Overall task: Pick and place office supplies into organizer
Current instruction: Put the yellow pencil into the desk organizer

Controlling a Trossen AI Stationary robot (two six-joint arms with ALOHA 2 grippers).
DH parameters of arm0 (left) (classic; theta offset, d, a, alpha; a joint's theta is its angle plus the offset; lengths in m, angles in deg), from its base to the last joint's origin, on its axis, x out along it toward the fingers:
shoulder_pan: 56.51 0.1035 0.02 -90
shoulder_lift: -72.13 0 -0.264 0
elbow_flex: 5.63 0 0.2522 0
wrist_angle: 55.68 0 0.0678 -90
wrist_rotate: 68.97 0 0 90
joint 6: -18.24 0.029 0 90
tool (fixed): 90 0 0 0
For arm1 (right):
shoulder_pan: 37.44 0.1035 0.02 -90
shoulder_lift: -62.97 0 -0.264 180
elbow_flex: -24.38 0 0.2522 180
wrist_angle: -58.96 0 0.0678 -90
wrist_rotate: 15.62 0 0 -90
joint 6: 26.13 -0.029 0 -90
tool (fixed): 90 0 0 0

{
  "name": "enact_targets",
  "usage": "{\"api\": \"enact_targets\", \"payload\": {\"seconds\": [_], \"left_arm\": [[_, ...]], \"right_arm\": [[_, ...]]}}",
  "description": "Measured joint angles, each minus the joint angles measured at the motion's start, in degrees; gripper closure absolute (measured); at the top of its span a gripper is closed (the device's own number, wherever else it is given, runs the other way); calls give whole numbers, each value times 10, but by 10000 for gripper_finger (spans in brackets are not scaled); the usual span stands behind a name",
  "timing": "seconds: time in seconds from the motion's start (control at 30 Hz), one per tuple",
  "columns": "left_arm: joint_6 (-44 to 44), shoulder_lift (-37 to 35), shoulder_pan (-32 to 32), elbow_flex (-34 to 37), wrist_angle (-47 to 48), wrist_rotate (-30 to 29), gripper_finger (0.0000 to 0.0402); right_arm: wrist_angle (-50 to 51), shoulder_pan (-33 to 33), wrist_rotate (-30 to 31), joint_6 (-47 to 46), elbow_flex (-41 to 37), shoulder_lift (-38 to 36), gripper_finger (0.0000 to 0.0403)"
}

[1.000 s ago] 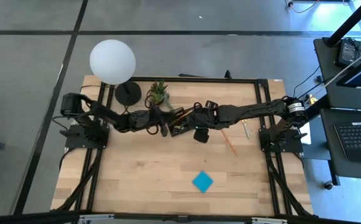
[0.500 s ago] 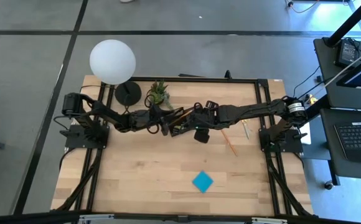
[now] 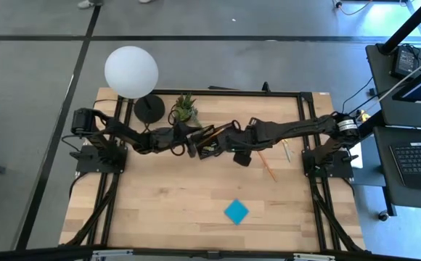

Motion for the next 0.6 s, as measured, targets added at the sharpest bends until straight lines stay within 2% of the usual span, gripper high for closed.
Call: {"api": "enact_targets", "payload": {"seconds": [0.2,0.37,0.47,0.6], "left_arm": [[31,-47,0,0,10,0,286],[33,-111,-4,0,78,9,283],[33,-145,-14,0,122,10,283],[34,-177,-31,0,168,10,284]], "right_arm": [[63,0,0,-47,0,-44,179],[68,0,-2,-51,-8,-91,179],[47,-8,-21,-62,-45,-124,179],[-6,-31,-61,-68,-137,-172,179]]}}
